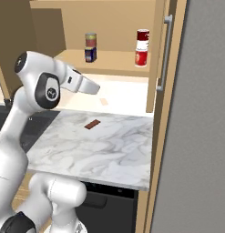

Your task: Stack two cans on top of the other two cans in the cabinet.

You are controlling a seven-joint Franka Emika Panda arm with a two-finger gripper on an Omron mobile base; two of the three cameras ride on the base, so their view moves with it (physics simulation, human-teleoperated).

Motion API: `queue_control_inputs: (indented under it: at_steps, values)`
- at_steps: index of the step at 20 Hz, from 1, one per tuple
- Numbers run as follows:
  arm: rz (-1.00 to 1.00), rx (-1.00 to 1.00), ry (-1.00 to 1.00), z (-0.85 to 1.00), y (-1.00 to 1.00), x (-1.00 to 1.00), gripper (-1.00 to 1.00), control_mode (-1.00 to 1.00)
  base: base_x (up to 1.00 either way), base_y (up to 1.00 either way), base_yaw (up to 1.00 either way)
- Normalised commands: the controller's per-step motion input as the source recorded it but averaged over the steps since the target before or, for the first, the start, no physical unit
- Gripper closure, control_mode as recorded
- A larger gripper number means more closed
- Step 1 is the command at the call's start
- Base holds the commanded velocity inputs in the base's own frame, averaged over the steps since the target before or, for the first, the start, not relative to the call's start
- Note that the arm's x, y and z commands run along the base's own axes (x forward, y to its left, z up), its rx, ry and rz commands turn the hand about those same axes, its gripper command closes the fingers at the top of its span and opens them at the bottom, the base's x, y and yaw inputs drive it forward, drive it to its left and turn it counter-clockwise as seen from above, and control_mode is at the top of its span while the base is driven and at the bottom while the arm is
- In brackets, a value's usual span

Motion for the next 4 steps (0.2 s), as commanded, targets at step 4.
queue_control_inputs:
  at_steps: [4]
  values:
    - [0.25, 0.19, 0.25, -0.41, 0.3, -0.46, -1.0, -1.0, 0.0, 0.0, 0.0]
